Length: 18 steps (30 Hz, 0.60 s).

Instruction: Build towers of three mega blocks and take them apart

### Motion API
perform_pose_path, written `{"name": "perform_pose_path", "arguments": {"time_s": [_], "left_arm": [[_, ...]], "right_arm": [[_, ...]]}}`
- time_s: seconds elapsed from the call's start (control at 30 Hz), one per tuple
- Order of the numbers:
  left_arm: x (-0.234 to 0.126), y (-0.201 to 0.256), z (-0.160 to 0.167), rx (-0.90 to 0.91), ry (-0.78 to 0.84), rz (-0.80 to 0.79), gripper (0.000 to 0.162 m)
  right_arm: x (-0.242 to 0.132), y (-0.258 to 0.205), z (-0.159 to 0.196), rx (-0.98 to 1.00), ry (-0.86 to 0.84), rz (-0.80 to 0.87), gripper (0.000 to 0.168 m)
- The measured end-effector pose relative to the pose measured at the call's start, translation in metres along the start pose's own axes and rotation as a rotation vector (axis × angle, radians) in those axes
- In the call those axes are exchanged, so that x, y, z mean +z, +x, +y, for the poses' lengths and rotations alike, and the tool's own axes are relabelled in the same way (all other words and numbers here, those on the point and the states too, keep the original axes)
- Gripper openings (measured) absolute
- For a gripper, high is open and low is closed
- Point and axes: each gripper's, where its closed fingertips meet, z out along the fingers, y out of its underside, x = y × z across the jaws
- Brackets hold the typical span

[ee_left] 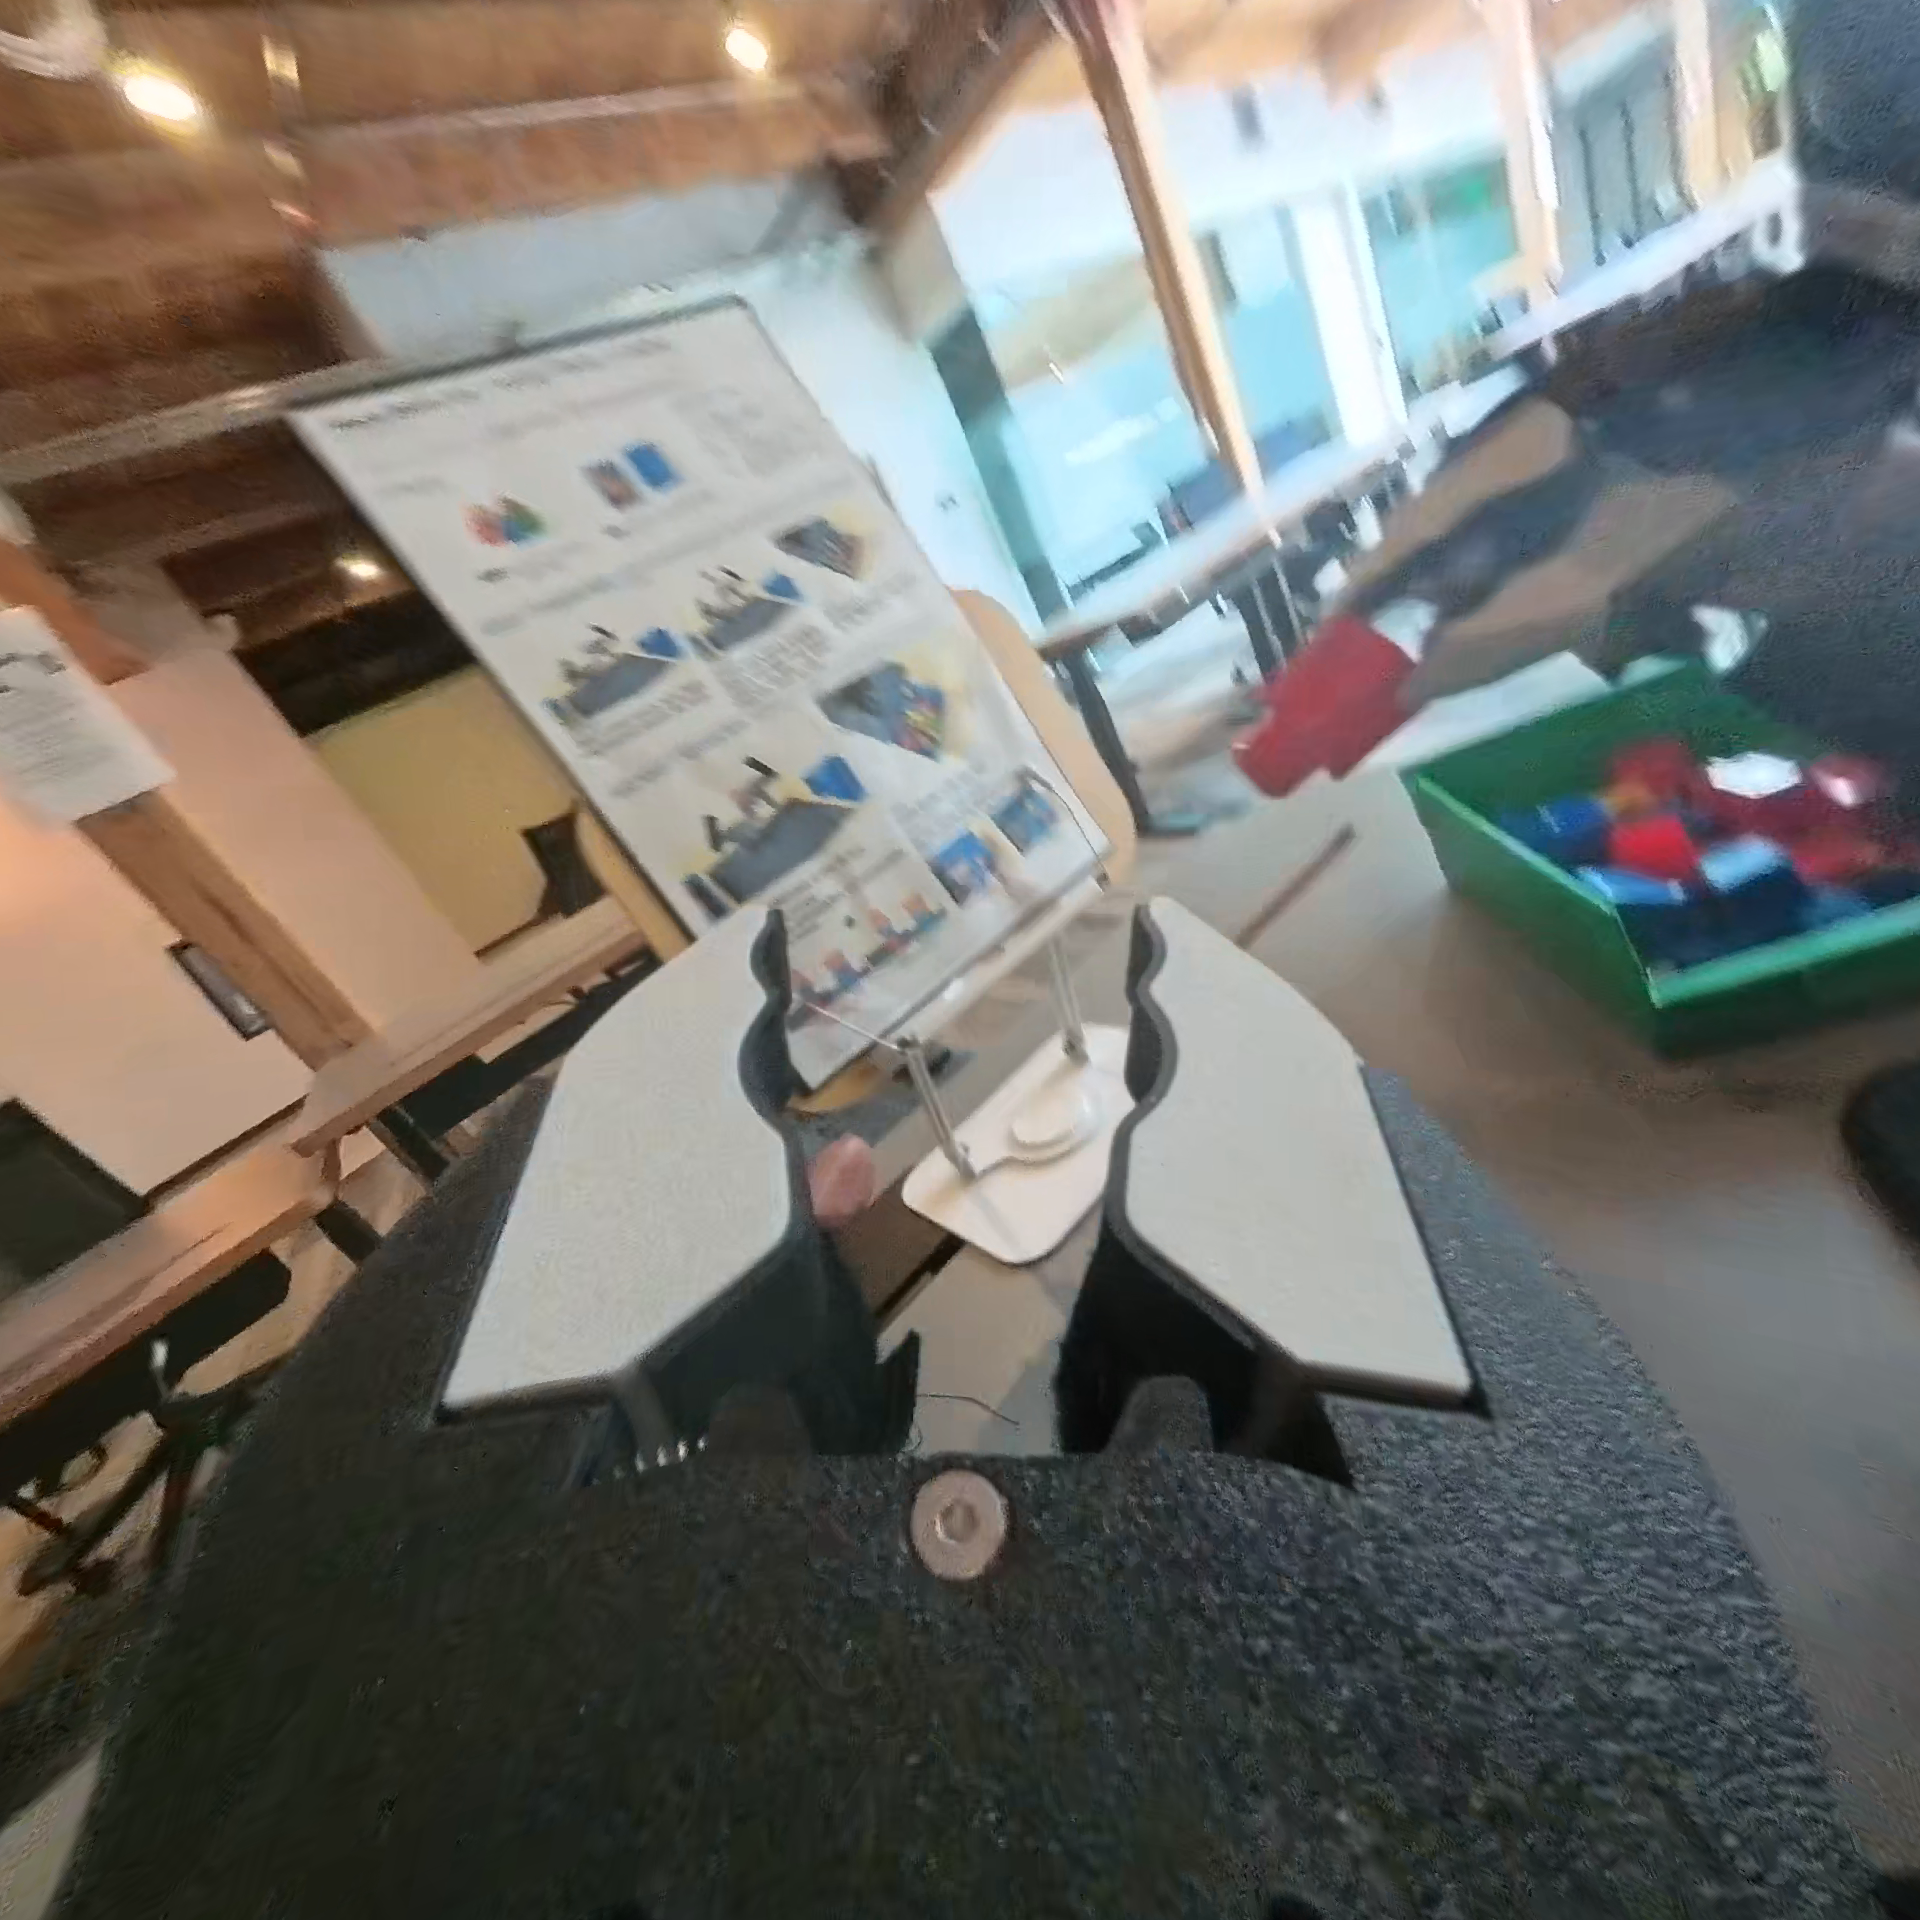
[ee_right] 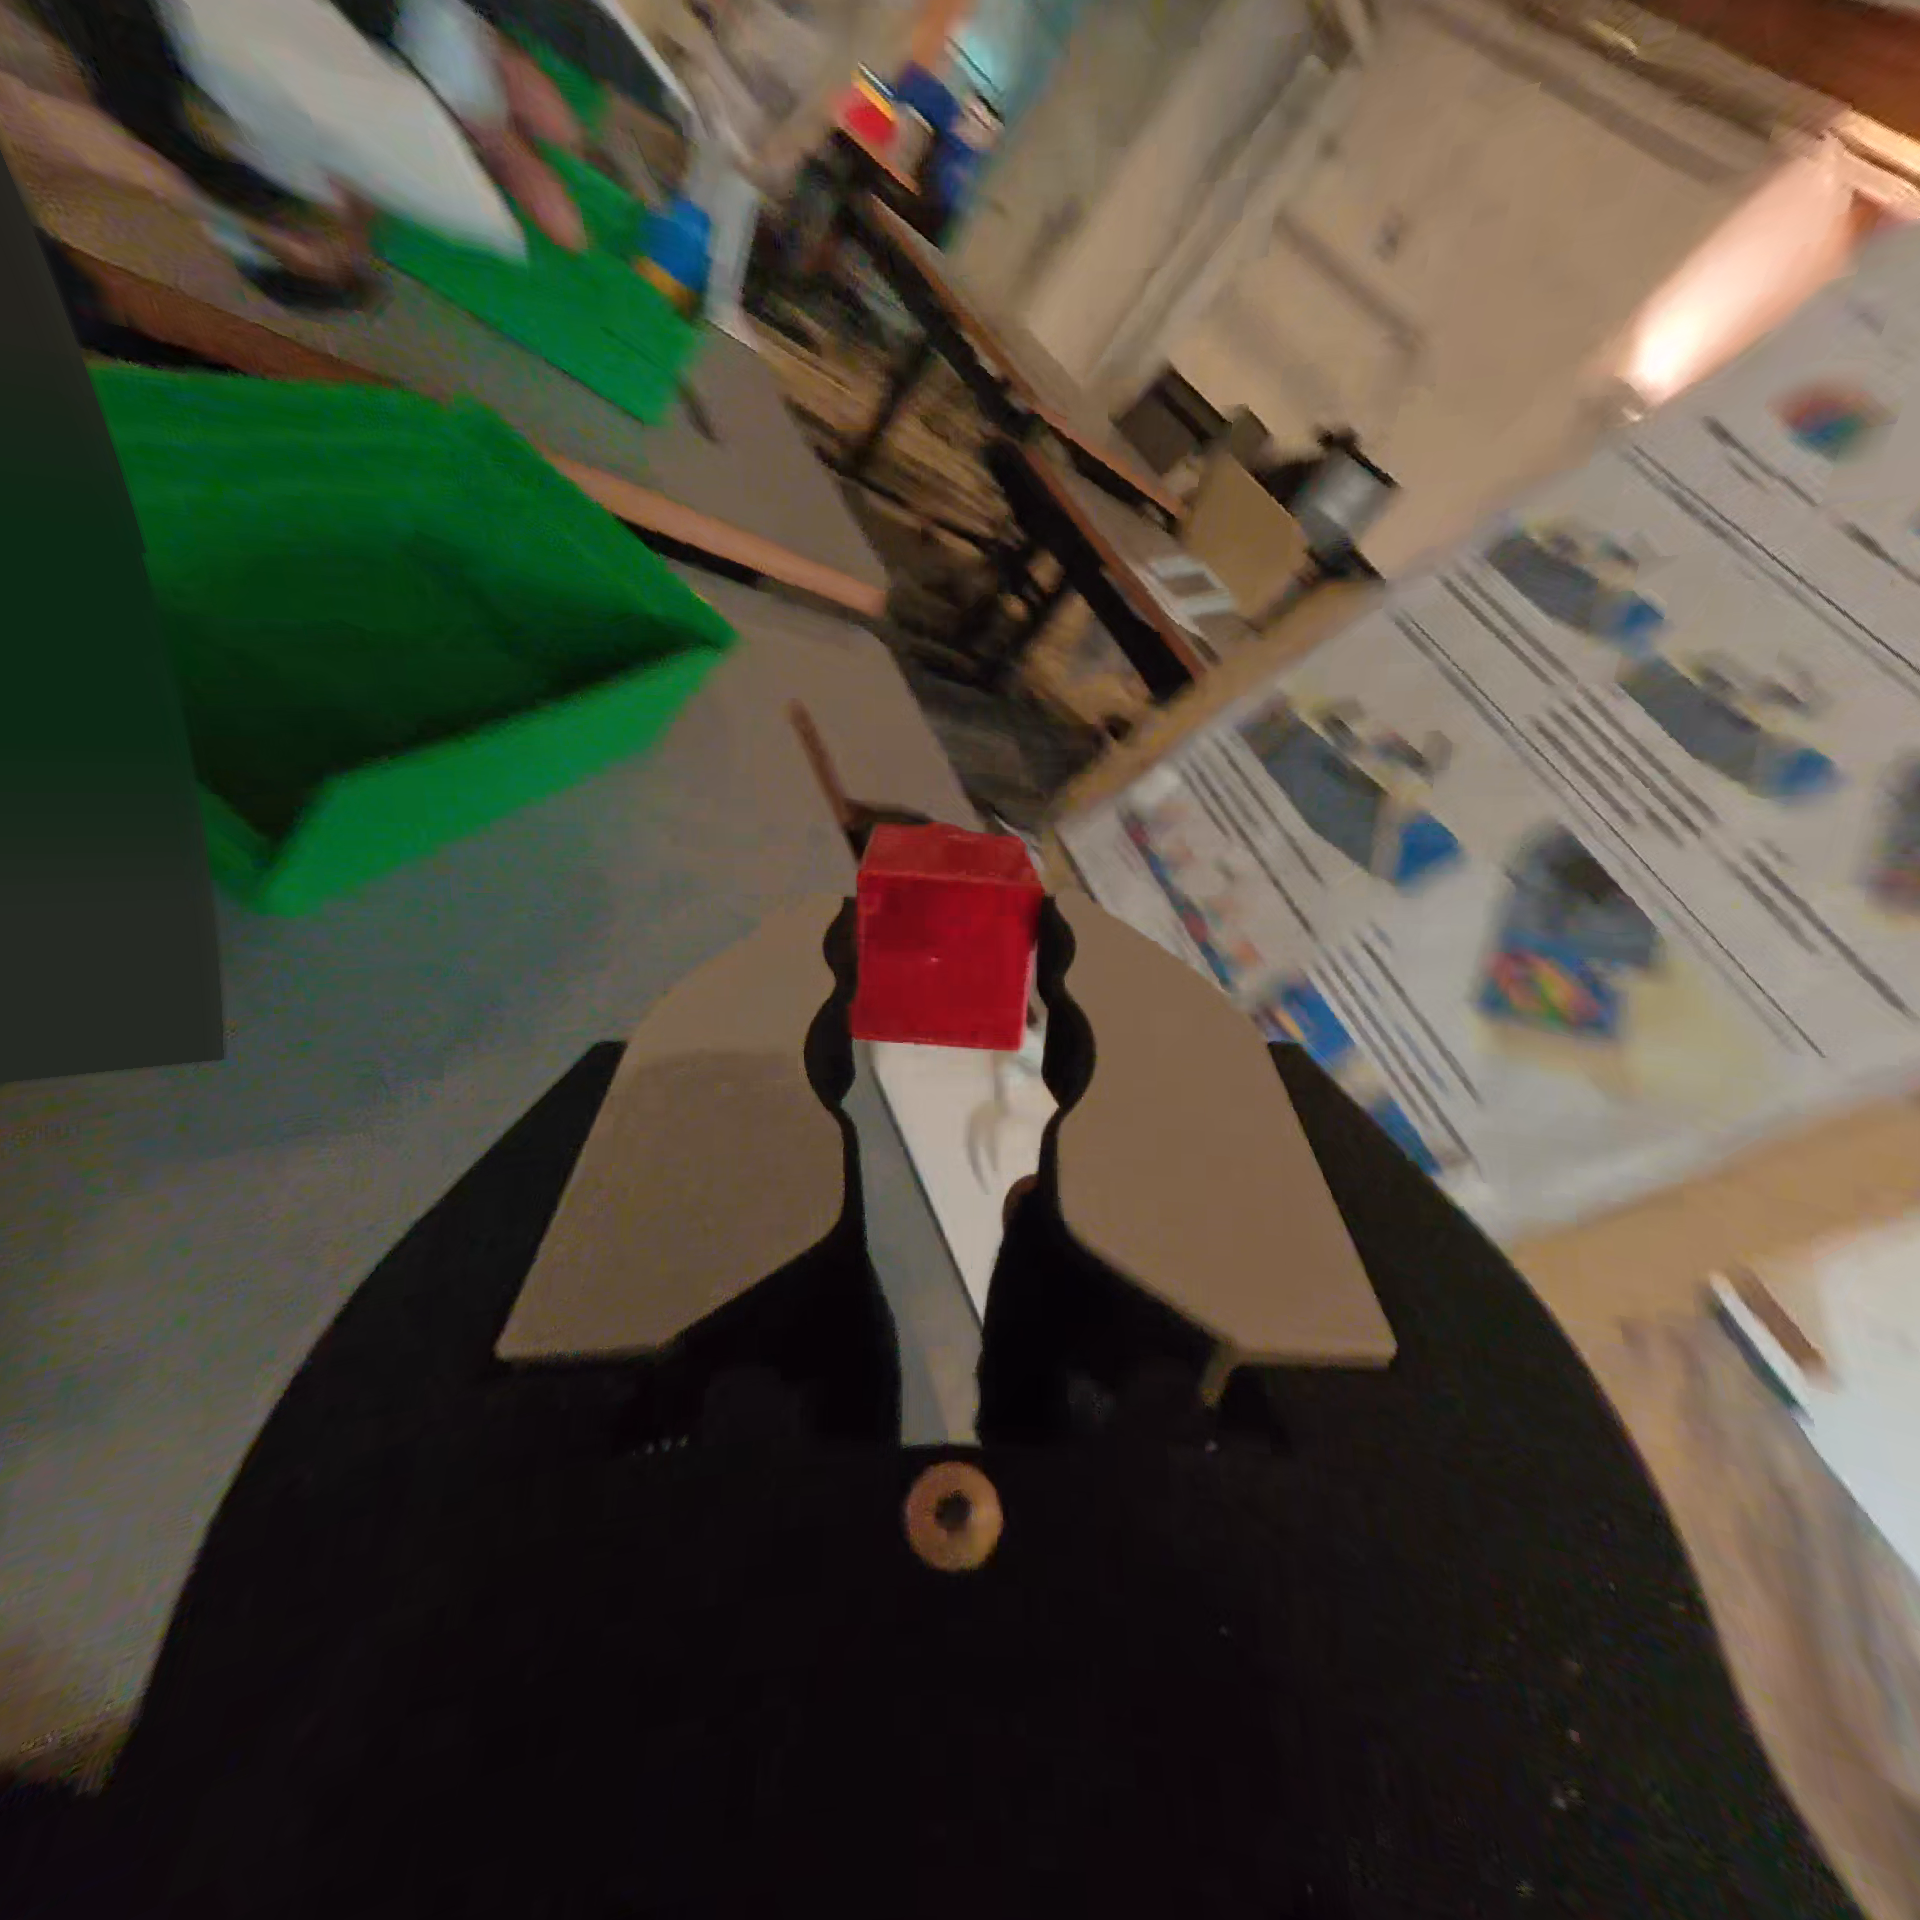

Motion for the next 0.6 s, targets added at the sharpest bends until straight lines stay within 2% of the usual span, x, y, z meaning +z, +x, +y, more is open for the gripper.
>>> {"name": "perform_pose_path", "arguments": {"time_s": [0.17, 0.33, 0.43, 0.6], "left_arm": [[-0.029, -0.043, -0.014, -0.183, 0.116, -0.170, 0.059], [-0.050, -0.073, -0.008, -0.303, 0.152, -0.299, 0.057], [-0.058, -0.086, -0.004, -0.357, 0.168, -0.359, 0.053], [-0.063, -0.097, 0.009, -0.419, 0.134, -0.415, 0.052]], "right_arm": [[-0.089, 0.075, 0.082, 0.146, -0.304, 0.380, 0.033], [-0.173, 0.102, 0.177, 0.378, -0.634, 0.646, 0.033], [-0.196, 0.105, 0.226, 0.475, -0.760, 0.713, 0.033], [-0.208, 0.102, 0.296, 0.642, -0.893, 0.772, 0.033]]}}
